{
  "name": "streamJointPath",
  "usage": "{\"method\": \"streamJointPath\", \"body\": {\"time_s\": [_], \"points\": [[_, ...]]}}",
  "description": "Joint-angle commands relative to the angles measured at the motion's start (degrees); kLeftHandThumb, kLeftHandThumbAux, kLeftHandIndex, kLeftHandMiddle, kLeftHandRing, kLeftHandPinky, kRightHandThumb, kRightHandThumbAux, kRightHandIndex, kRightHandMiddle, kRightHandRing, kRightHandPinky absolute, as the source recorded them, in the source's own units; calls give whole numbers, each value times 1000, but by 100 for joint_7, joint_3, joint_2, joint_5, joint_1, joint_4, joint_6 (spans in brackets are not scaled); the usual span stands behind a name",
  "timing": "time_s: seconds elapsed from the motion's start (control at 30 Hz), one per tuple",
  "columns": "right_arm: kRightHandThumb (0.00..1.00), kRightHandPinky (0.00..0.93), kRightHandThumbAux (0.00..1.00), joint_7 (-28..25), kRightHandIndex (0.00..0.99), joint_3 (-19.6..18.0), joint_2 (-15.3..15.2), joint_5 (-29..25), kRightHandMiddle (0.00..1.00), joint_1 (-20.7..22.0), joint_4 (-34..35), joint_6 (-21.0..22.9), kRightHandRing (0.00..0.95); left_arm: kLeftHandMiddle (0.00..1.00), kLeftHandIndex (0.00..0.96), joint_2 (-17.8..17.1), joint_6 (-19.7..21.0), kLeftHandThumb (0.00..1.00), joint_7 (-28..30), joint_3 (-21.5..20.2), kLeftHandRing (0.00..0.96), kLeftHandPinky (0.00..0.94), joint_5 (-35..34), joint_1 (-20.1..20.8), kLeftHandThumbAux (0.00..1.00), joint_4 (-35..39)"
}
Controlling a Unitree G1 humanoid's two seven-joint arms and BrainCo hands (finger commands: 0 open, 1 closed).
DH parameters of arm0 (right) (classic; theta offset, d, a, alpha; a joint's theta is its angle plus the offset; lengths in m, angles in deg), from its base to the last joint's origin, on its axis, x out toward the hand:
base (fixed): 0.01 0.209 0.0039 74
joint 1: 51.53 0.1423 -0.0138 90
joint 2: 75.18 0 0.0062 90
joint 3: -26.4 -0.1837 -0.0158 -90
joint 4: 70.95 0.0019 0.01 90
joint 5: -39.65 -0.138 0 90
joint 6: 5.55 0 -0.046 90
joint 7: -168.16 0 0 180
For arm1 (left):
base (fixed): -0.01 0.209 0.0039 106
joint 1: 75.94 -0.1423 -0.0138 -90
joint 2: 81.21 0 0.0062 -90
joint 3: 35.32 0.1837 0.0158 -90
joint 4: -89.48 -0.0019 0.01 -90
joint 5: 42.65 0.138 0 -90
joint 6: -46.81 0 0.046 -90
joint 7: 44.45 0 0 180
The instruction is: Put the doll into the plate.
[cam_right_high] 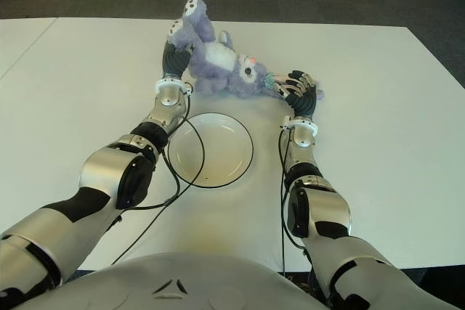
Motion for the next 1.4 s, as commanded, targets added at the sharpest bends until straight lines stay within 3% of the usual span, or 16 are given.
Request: {"method": "streamJointPath", "body": {"time_s": [0.03,0.33,0.7,1.4], "points": [[135,331,853,-94,287,53,530,81,307,-1499,-903,368,311,841,443,-248,-98,705,-43,109,857,837,203,260,700,34],[153,313,872,-320,280,-110,582,-96,298,-1461,-901,403,301,857,442,-278,-630,706,-293,669,867,853,828,276,703,360],[142,304,856,-151,277,-14,560,64,290,-1449,-904,417,292,869,441,-513,-1186,713,-351,1211,873,878,1445,239,702,827],[190,331,865,-169,288,-51,598,11,299,-1401,-904,440,312,869,442,-818,-1334,721,150,1453,874,884,1484,550,699,1899]]}}
